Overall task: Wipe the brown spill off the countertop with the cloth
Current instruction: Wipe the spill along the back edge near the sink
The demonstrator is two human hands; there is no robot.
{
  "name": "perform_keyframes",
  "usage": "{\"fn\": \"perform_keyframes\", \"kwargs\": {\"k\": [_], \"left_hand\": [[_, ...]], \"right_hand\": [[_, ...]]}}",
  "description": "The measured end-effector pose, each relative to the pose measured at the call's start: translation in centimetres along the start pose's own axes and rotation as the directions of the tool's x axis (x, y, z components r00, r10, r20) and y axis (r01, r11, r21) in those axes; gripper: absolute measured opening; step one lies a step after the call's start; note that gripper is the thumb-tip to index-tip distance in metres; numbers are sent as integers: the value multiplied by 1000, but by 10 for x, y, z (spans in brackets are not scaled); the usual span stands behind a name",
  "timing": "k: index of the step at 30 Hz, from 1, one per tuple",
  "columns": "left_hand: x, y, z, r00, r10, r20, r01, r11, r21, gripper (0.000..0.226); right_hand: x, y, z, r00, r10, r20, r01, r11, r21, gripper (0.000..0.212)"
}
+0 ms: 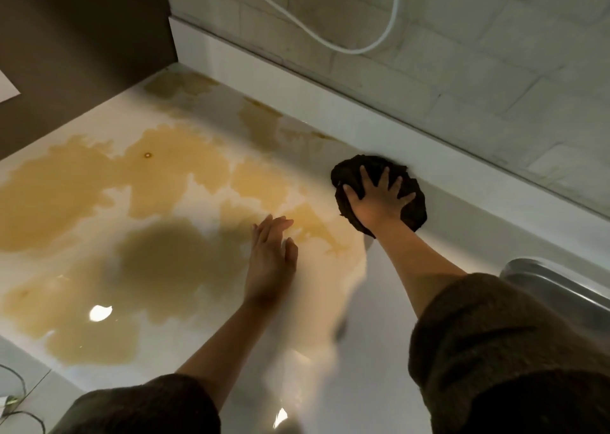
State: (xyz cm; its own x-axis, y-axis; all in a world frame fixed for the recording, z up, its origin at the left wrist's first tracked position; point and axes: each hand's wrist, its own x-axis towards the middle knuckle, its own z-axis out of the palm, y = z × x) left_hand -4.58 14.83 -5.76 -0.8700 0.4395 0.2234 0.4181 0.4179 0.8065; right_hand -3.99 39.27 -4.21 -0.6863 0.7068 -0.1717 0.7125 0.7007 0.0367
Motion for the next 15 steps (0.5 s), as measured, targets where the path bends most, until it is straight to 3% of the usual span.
{"fn": "perform_keyframes", "kwargs": {"k": [6,9,15], "left_hand": [[-2,1,-2,1000,0,10,0,1000,-16,33],[0,1,0,1000,3,4,-3,1000,0,32],[-1,0,3,1000,14,-17,-14,1000,25,31]], "right_hand": [[-48,23,12,980,-189,-54,188,982,-37,71],[-85,31,19,978,-203,-48,203,979,0,79],[-112,22,29,969,-232,-83,235,972,24,76]]}}
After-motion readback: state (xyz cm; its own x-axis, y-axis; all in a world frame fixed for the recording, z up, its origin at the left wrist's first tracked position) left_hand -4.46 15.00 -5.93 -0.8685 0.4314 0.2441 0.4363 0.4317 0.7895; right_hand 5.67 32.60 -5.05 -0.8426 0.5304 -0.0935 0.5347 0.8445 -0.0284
